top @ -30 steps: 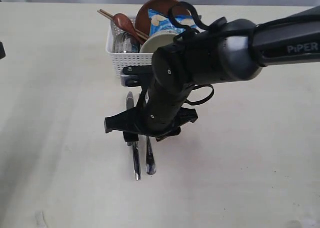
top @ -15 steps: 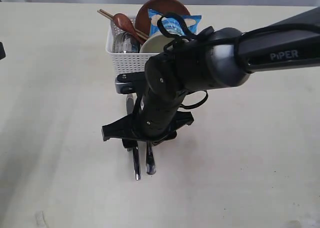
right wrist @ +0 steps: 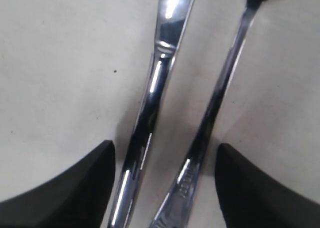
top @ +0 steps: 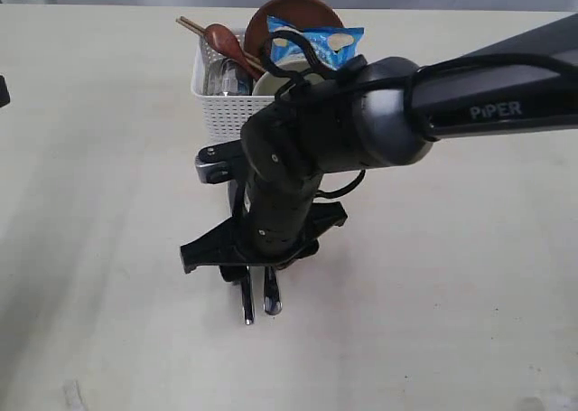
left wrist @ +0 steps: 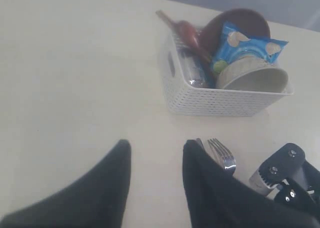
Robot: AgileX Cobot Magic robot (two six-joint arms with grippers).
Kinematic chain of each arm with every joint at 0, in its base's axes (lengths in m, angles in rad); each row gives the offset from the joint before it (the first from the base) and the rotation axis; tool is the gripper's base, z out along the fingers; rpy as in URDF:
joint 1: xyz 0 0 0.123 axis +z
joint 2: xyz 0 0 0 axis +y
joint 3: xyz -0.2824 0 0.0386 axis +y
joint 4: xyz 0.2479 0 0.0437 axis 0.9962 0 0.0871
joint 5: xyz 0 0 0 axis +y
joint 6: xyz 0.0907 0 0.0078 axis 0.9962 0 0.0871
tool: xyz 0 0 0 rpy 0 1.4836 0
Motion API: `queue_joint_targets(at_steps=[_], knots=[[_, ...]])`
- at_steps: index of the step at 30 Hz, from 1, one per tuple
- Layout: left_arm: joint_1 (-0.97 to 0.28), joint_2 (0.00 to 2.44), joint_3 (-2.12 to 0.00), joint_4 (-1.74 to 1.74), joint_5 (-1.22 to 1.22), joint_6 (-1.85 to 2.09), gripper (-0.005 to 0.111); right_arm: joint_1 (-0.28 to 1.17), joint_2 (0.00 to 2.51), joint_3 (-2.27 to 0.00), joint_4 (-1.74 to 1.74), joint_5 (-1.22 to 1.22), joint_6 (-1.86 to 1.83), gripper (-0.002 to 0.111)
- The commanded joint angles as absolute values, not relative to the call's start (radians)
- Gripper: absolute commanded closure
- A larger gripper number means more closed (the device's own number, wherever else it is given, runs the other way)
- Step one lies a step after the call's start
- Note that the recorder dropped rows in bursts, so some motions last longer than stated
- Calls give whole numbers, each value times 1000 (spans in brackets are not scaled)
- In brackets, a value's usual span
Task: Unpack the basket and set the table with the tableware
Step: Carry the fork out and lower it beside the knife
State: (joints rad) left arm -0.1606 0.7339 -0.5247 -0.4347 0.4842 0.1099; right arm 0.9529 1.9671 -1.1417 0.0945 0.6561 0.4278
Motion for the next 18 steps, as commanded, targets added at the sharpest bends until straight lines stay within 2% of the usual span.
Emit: queue_joint_targets(at_steps=[1, 5, 18], knots=[[-162, 732, -520, -433, 483, 111, 73, 980, 1975, -1187, -29, 705, 537, 52], [-162, 732, -520, -433, 483, 111, 73, 980, 1997, -1237, -80, 789, 577, 52], [-162, 732, -520, -433, 485, 111, 73, 980, 2079, -1342, -80, 851, 575, 52]])
